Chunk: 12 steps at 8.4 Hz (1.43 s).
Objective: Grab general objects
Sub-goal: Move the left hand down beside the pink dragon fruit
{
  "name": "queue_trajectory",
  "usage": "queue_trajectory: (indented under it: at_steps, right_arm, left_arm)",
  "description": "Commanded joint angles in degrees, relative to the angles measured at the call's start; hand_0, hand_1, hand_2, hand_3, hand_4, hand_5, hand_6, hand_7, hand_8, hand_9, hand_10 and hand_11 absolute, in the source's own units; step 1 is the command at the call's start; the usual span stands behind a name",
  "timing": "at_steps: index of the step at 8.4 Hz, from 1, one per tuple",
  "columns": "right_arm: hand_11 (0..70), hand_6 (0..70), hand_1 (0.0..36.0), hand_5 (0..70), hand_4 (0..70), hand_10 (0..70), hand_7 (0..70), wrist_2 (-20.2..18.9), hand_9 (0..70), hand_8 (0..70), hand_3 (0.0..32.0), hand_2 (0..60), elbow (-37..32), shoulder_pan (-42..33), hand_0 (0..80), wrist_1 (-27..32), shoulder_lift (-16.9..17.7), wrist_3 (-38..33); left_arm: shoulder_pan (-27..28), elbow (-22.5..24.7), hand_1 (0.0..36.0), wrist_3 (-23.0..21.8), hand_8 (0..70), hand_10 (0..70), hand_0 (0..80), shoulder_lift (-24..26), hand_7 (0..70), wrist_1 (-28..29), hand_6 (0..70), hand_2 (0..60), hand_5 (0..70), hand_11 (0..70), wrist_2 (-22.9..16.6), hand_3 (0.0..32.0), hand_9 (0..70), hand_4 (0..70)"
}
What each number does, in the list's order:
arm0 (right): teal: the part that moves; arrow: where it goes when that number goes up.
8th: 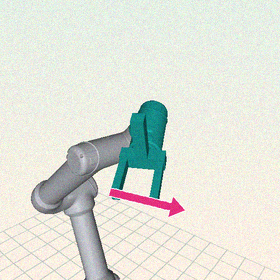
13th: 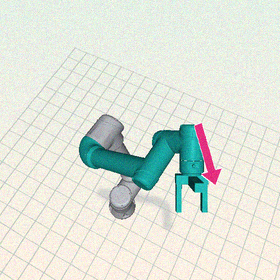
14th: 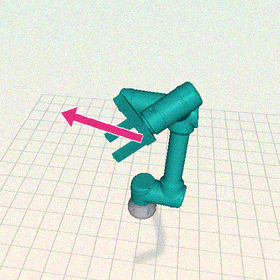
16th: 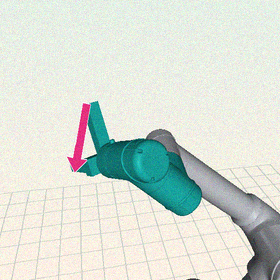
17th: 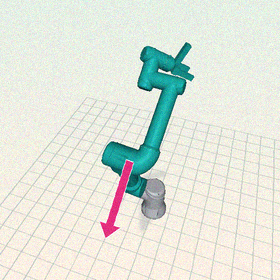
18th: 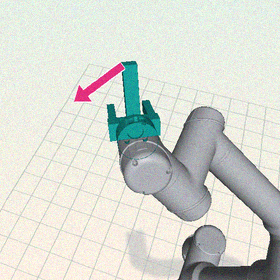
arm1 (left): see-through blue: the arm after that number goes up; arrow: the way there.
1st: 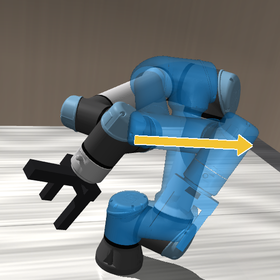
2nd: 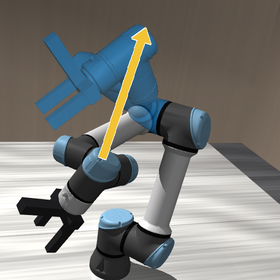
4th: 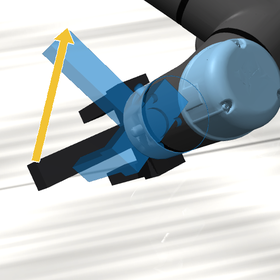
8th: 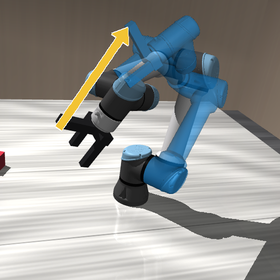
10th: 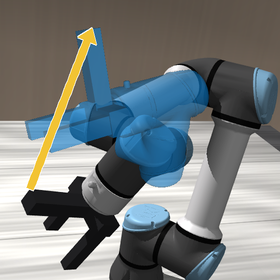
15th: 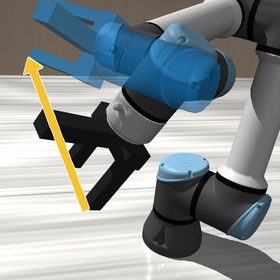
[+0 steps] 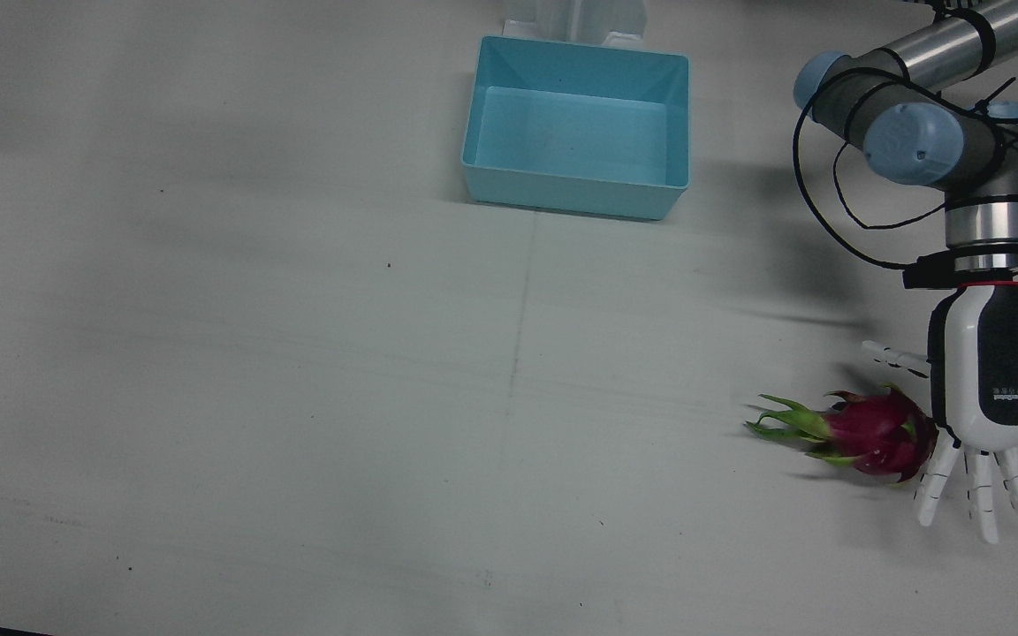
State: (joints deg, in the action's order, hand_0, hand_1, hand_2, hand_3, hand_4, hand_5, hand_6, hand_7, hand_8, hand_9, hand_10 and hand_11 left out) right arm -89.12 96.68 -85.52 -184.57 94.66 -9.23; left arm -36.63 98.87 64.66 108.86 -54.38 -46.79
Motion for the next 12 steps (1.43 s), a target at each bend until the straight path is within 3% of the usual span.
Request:
queue_trajectory:
  at_steps: [1,4,5,8,10,12]
  right_arm:
    - [0.0,0.0,0.0,0.0,0.0,0.0,0.0,0.0,0.0,0.0,0.0,0.0,0.0,0.0,0.0,0.0,0.0,0.0]
    - [0.0,0.0,0.0,0.0,0.0,0.0,0.0,0.0,0.0,0.0,0.0,0.0,0.0,0.0,0.0,0.0,0.0,0.0]
    - [0.0,0.0,0.0,0.0,0.0,0.0,0.0,0.0,0.0,0.0,0.0,0.0,0.0,0.0,0.0,0.0,0.0,0.0]
    - [0.0,0.0,0.0,0.0,0.0,0.0,0.0,0.0,0.0,0.0,0.0,0.0,0.0,0.0,0.0,0.0,0.0,0.0]
    - [0.0,0.0,0.0,0.0,0.0,0.0,0.0,0.0,0.0,0.0,0.0,0.0,0.0,0.0,0.0,0.0,0.0,0.0]
    - [0.0,0.0,0.0,0.0,0.0,0.0,0.0,0.0,0.0,0.0,0.0,0.0,0.0,0.0,0.0,0.0,0.0,0.0]
  left_arm:
    - [0.1,-4.8,9.8,-1.3,0.0,0.0,46.8,0.0,0.0,4.0,0.0,0.0,0.0,0.0,0.0,32.0,0.0,0.0]
    - [0.2,-4.9,11.0,-1.3,0.0,0.0,47.5,0.8,0.0,4.5,0.0,0.0,0.0,0.0,-0.1,31.6,0.0,0.0]
    - [0.2,-4.5,11.6,-1.3,0.0,0.0,47.9,1.7,0.0,3.7,0.0,0.0,0.0,0.0,-0.1,28.8,0.0,0.0]
    - [0.3,-3.3,11.4,-1.7,0.0,0.0,47.8,2.9,0.0,1.9,0.0,0.0,0.0,0.0,-0.1,27.6,0.0,0.0]
    - [0.9,-5.1,10.9,-1.7,0.0,0.0,47.5,2.9,0.0,3.3,0.0,0.0,0.0,0.0,-0.1,29.0,0.0,0.0]
    - [0.9,-7.7,11.8,-1.6,0.0,0.0,48.1,2.9,0.0,6.2,0.0,0.0,0.0,0.0,-0.1,27.0,0.0,0.0]
